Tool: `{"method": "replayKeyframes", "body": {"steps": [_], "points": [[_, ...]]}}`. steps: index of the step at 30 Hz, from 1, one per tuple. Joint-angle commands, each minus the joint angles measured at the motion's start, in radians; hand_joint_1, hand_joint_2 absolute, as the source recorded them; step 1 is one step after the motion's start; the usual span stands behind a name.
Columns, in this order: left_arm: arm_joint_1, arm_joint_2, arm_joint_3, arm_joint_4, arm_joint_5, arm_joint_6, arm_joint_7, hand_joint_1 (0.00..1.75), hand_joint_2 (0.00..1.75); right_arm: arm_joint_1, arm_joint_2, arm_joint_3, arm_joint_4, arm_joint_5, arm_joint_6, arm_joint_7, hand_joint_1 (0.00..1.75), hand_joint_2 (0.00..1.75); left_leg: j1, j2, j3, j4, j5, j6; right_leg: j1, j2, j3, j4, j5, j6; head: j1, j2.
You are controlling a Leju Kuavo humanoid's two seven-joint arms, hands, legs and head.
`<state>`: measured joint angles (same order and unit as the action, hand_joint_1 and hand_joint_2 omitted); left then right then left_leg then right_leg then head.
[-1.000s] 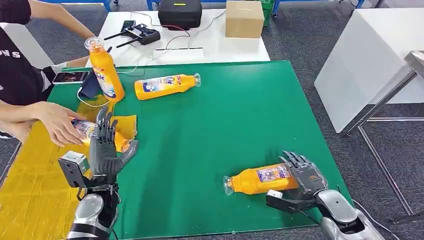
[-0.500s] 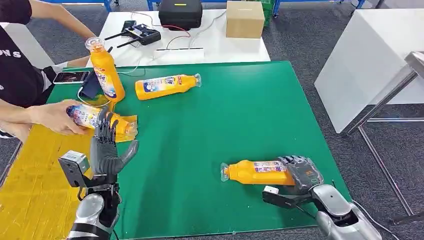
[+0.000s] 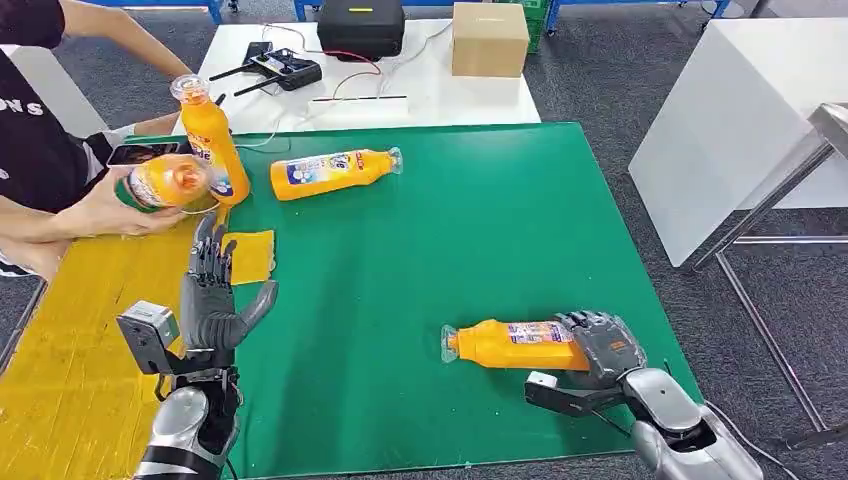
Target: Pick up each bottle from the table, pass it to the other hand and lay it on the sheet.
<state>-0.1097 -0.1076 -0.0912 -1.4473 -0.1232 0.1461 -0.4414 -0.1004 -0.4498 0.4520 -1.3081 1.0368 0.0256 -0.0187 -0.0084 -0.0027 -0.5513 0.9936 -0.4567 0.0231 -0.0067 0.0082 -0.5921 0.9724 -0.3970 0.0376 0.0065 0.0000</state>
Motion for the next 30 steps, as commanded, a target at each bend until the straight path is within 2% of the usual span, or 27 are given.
{"method": "replayKeyframes", "body": {"steps": [1,15,16,17,18,19,21,22,23,27,30], "points": [[-0.035,0.0,-0.009,0.059,0.002,-0.001,0.004,0.0,1.75,-0.001,0.021,0.044,0.086,0.0,0.012,0.001,1.64,1.75,0.002,-0.002,0.002,-0.001,0.0,-0.002,0.002,-0.003,0.004,-0.002,0.0,-0.001,0.0,0.0],[-0.035,0.0,-0.009,0.059,0.002,-0.001,0.004,0.0,1.75,-0.001,0.021,0.044,0.086,0.0,0.012,0.001,1.64,1.75,0.001,-0.001,0.002,-0.001,0.0,-0.001,0.001,-0.002,0.003,-0.002,0.0,-0.001,0.0,0.0],[-0.044,0.058,-0.217,0.002,0.017,-0.344,0.054,0.0,1.75,-0.009,0.398,-0.333,-0.017,-0.377,-0.236,-0.376,1.75,1.75,0.002,-0.002,0.003,-0.001,0.0,-0.002,0.002,-0.003,0.004,-0.003,0.0,-0.001,0.0,0.0],[-0.041,0.027,-0.281,-0.029,0.007,-0.303,0.11,0.0,1.75,-0.071,0.575,-0.313,-0.05,-0.578,-0.264,-0.353,1.75,1.75,0.001,-0.002,0.002,-0.001,0.0,-0.002,0.001,-0.002,0.003,-0.002,0.0,-0.001,0.0,0.0],[-0.051,0.019,-0.334,-0.034,0.004,-0.259,0.137,0.0,1.75,-0.114,0.607,-0.241,-0.042,-0.567,-0.306,-0.286,1.75,1.75,0.003,0.005,0.0,-0.001,0.0,-0.003,0.003,0.005,-0.001,-0.001,0.002,-0.002,0.0,0.0],[-0.071,0.032,-0.388,-0.025,0.031,-0.216,0.155,0.0,1.75,-0.144,0.605,-0.167,-0.023,-0.603,-0.355,-0.253,1.75,1.75,0.003,0.007,-0.001,0.0,0.0,-0.002,0.003,0.006,-0.002,-0.001,0.002,-0.002,0.002,0.0],[-0.094,0.05,-0.413,-0.008,0.059,-0.204,0.154,0.0,1.75,-0.146,0.589,-0.128,-0.008,-0.653,-0.379,-0.272,1.75,1.75,0.005,0.012,-0.002,0.001,-0.001,-0.005,0.004,0.011,-0.004,0.002,0.003,-0.003,0.004,0.0],[-0.102,0.058,-0.414,0.001,0.07,-0.204,0.15,0.0,1.75,-0.138,0.579,-0.12,-0.007,-0.677,-0.383,-0.293,1.75,1.75,0.003,0.007,-0.005,-0.001,0.001,-0.003,0.002,0.006,-0.007,0.002,0.003,-0.003,0.0,0.0],[-0.105,0.06,-0.414,0.005,0.075,-0.207,0.147,0.0,1.75,-0.134,0.577,-0.12,-0.006,-0.687,-0.381,-0.303,1.75,1.75,0.002,0.008,-0.004,-0.001,0.0,-0.005,0.002,0.006,-0.007,0.003,0.002,-0.005,-0.003,0.0],[-0.117,0.067,-0.415,0.016,0.092,-0.221,0.139,0.0,1.75,-0.132,0.572,-0.109,0.014,-0.718,-0.373,-0.336,1.75,1.75,0.003,-0.001,-0.003,-0.001,0.003,-0.005,0.004,0.0,-0.004,0.002,0.001,-0.005,-0.002,0.0],[-0.117,0.067,-0.415,0.016,0.092,-0.221,0.139,0.0,1.75,-0.132,0.572,-0.109,0.014,-0.718,-0.373,-0.336,1.75,1.75,0.004,0.001,-0.006,-0.001,0.002,-0.005,0.005,0.001,-0.006,0.003,0.001,-0.005,-0.001,0.0]]}}
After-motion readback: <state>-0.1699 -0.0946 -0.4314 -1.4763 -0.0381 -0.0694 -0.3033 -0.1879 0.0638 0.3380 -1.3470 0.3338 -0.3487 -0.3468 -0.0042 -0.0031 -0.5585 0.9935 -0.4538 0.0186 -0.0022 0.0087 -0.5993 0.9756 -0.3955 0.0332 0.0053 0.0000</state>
